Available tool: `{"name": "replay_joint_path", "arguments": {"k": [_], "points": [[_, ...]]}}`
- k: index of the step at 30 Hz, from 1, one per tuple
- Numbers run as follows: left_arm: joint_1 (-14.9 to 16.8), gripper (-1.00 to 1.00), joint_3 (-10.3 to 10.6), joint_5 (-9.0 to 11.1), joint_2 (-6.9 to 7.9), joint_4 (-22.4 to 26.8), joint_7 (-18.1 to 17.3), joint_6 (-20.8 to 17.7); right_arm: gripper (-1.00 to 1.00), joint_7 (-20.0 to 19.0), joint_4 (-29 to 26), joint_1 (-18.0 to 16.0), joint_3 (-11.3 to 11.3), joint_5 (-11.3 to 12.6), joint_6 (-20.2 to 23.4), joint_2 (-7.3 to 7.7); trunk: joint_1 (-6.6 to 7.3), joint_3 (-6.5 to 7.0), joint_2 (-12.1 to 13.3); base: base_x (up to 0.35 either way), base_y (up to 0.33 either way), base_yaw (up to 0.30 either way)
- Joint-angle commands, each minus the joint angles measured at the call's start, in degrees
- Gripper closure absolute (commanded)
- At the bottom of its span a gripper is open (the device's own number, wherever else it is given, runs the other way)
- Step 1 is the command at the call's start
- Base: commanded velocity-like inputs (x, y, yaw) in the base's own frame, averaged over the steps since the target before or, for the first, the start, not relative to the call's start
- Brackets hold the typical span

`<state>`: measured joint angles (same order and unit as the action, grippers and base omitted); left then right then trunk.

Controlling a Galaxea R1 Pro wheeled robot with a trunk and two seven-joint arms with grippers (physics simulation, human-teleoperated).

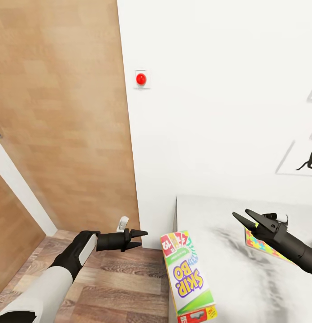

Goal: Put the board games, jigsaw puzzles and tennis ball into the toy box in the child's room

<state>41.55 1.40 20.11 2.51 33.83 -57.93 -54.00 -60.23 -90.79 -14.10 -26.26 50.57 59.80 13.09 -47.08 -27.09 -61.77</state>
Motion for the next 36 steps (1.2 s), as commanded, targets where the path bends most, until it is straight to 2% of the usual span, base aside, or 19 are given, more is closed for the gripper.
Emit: {"name": "replay_joint_path", "arguments": {"k": [1, 9, 21, 36], "points": [[0.0, -1.0, 0.2, 0.2, 0.04, 0.0, -0.1, -0.2, -1.0, -0.2, 0.0, 0.0, 0.0, -0.1, 0.2, 0.0, -0.23, -0.24, -0.5, 0.0, 0.0, 0.0], [0.0, -1.0, 0.2, 0.2, -0.05, 0.0, -0.2, -0.2, -1.0, -0.2, 0.0, 0.0, 0.0, -0.1, 0.2, 0.0, -1.98, -1.68, -3.7, 0.0, 0.0, 0.0], [0.1, -1.0, 0.3, 0.2, -0.94, 0.0, -0.2, -0.2, -1.0, -0.2, 0.0, 0.0, 0.0, -0.1, 0.2, 0.0, -4.62, -3.83, -8.5, 0.0, 0.0, 0.0], [0.0, -1.0, 0.3, 0.2, -1.25, 0.1, -0.3, -0.2, -1.0, -0.2, 0.1, 0.0, 0.0, -0.2, 0.2, 0.0, -4.62, -3.83, -8.5, 0.0, 0.0, 0.0]]}}
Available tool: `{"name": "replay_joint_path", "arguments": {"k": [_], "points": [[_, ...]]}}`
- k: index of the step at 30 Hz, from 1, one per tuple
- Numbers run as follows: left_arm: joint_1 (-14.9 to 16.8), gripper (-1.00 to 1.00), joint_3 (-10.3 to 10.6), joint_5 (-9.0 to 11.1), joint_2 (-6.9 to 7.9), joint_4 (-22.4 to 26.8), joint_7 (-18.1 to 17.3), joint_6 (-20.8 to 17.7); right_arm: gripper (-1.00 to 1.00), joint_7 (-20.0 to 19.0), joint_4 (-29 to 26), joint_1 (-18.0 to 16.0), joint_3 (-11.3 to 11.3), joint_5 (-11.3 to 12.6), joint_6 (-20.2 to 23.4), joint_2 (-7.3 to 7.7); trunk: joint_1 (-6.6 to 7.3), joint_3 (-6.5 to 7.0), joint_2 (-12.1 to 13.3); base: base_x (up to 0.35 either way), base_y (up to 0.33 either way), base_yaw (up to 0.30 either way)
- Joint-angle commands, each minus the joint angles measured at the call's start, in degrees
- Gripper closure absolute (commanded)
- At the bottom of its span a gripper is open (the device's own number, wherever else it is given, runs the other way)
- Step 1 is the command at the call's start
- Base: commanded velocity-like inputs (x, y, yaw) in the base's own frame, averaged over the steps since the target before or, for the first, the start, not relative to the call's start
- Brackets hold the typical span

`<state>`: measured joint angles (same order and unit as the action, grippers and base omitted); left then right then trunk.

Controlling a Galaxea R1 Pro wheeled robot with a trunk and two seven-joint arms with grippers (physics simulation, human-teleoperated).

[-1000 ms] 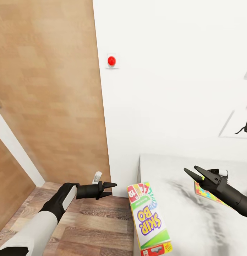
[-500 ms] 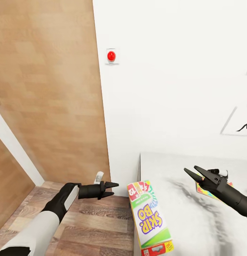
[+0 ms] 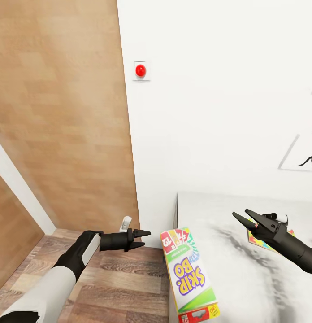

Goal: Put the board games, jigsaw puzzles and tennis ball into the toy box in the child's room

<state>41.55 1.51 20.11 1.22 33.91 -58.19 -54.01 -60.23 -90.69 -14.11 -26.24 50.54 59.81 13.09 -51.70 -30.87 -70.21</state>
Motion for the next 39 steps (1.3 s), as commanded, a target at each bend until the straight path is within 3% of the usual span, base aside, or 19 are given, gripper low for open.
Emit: {"name": "replay_joint_path", "arguments": {"k": [1, 39], "points": [[0.0, -1.0, 0.2, 0.2, 0.04, 0.0, -0.1, -0.2, -1.0, -0.2, 0.0, 0.0, 0.0, -0.1, 0.2, 0.0, 0.0, -0.05, 0.0, 0.0, 0.0, 0.0], [0.0, -1.0, 0.2, 0.2, 0.01, 0.0, -0.1, 0.8, -1.0, -0.2, 0.0, 0.0, 0.0, -0.2, 0.2, 0.0, 0.0, -0.05, 0.0, 0.0, -0.089, 0.0]]}}
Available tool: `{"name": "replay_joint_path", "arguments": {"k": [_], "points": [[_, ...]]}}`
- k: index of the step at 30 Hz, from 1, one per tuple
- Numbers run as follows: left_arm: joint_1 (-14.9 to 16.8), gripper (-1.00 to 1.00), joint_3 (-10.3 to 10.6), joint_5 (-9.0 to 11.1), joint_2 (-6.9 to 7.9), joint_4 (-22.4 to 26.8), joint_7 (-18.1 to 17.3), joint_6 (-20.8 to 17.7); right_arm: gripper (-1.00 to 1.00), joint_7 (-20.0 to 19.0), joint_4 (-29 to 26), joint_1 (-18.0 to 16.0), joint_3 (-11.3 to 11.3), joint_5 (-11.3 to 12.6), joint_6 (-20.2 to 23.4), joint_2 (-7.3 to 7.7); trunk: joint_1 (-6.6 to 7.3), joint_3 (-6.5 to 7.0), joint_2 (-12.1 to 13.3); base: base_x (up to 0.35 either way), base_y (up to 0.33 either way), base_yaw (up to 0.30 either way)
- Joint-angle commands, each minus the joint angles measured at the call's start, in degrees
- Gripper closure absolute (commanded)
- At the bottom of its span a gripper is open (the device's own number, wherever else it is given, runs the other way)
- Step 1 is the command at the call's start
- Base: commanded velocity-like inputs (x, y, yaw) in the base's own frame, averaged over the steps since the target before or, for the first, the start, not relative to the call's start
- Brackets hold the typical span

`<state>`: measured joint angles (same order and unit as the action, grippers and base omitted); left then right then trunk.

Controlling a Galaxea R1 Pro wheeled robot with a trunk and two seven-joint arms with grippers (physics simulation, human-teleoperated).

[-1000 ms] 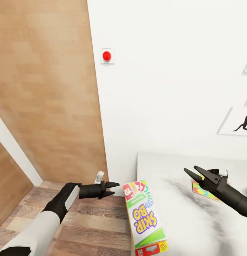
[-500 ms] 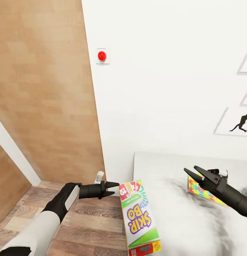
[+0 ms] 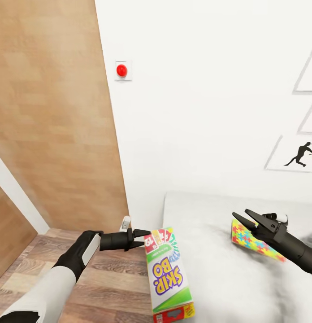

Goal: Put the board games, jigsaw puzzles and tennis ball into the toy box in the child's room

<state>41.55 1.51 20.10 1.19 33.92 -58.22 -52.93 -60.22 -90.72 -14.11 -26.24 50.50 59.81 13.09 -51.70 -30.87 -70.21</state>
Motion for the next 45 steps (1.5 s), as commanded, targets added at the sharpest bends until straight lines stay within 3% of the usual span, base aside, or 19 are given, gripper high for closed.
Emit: {"name": "replay_joint_path", "arguments": {"k": [1, 26, 27, 40, 45], "points": [[0.0, -1.0, 0.2, 0.2, 0.04, 0.0, -0.1, -0.2, -1.0, -0.2, 0.0, 0.0, -0.1, -0.1, 0.2, 0.0, 0.0, -0.05, 0.0, 0.0, -0.089, 0.0], [0.1, -1.0, 0.2, 0.2, 0.04, 0.0, -0.1, -0.2, -1.0, -0.2, 0.0, 0.0, 0.0, -0.1, 0.2, 0.0, 0.0, -0.05, 0.0, 0.0, -0.012, 0.0], [0.0, 1.0, 0.2, 0.2, 0.04, 0.0, -0.1, -0.2, -1.0, -0.2, 0.0, 0.0, 0.0, -0.1, 0.2, 0.0, 0.0, -0.05, 0.0, 0.0, 0.0, 0.0], [0.0, 1.0, 0.2, 0.2, 0.04, 0.0, -0.1, -0.2, -1.0, -0.2, 0.1, 0.0, 0.0, -0.1, 0.2, 0.0, 0.0, -0.05, 0.0, 0.0, 0.0, 0.0], [0.0, 1.0, 0.2, 0.2, 0.04, 0.0, -0.1, -0.2, -1.0, -0.2, 0.1, 0.0, 0.0, -0.1, 0.2, 0.0, 1.1, 0.84, 2.0, 0.0, 0.0, 0.0]]}}
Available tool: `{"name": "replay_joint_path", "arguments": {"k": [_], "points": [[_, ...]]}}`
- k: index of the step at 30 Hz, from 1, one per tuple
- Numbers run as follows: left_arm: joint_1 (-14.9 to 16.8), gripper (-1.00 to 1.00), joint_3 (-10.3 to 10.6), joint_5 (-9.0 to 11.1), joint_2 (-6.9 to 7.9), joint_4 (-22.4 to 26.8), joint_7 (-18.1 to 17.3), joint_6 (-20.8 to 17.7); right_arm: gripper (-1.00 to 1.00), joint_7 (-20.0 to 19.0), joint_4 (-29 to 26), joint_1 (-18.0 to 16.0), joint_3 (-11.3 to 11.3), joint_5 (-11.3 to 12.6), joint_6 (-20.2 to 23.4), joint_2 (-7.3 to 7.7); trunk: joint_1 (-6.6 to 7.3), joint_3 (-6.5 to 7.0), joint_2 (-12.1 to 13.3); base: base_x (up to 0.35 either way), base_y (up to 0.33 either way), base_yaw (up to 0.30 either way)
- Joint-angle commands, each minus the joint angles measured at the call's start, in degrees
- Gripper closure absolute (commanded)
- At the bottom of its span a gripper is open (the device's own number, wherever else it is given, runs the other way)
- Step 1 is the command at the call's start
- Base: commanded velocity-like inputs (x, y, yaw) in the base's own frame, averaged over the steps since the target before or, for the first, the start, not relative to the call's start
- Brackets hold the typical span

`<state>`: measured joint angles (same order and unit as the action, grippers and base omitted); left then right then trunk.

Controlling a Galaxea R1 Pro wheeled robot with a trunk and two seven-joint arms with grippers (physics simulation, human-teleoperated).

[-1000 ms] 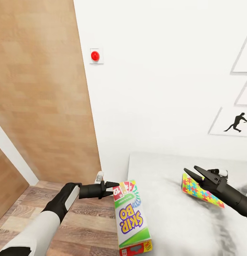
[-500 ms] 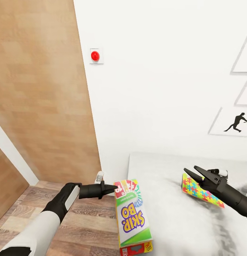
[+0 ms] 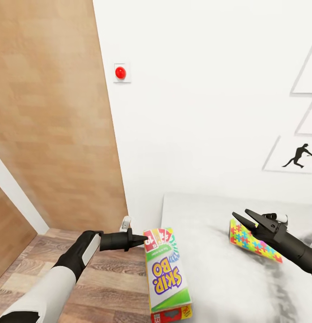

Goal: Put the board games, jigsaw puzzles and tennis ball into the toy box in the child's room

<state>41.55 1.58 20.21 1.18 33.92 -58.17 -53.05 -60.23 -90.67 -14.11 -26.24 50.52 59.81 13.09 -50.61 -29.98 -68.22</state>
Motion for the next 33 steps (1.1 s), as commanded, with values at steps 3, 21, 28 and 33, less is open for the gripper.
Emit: {"name": "replay_joint_path", "arguments": {"k": [3, 21, 28, 33], "points": [[0.0, 1.0, 0.2, 0.1, 0.05, 0.0, -0.1, -0.1, -1.0, -0.2, 0.0, 0.0, 0.0, -0.2, 0.2, 0.0, 0.67, 0.49, 1.2, 0.0, 0.0, 0.0], [0.1, 1.0, 0.0, 0.1, 0.46, 3.2, -0.4, -4.3, -1.0, 1.0, 0.2, 0.0, -0.1, -0.2, 0.2, 0.0, 4.62, 3.72, 8.4, 0.0, 0.0, 0.0], [0.1, 1.0, 0.0, 0.2, 0.76, 5.3, -0.8, -6.5, -1.0, 1.3, 0.2, 0.0, -0.1, -0.2, 0.2, 0.0, 6.16, 4.98, 11.2, 0.0, 0.0, 0.0], [0.1, 1.0, 0.0, 0.1, 1.2, 6.0, -6.4, -6.8, -1.0, 1.3, 0.2, 0.0, -0.1, -0.2, 0.2, 0.0, 7.25, 5.87, 13.2, 0.0, 0.0, 0.0]]}}
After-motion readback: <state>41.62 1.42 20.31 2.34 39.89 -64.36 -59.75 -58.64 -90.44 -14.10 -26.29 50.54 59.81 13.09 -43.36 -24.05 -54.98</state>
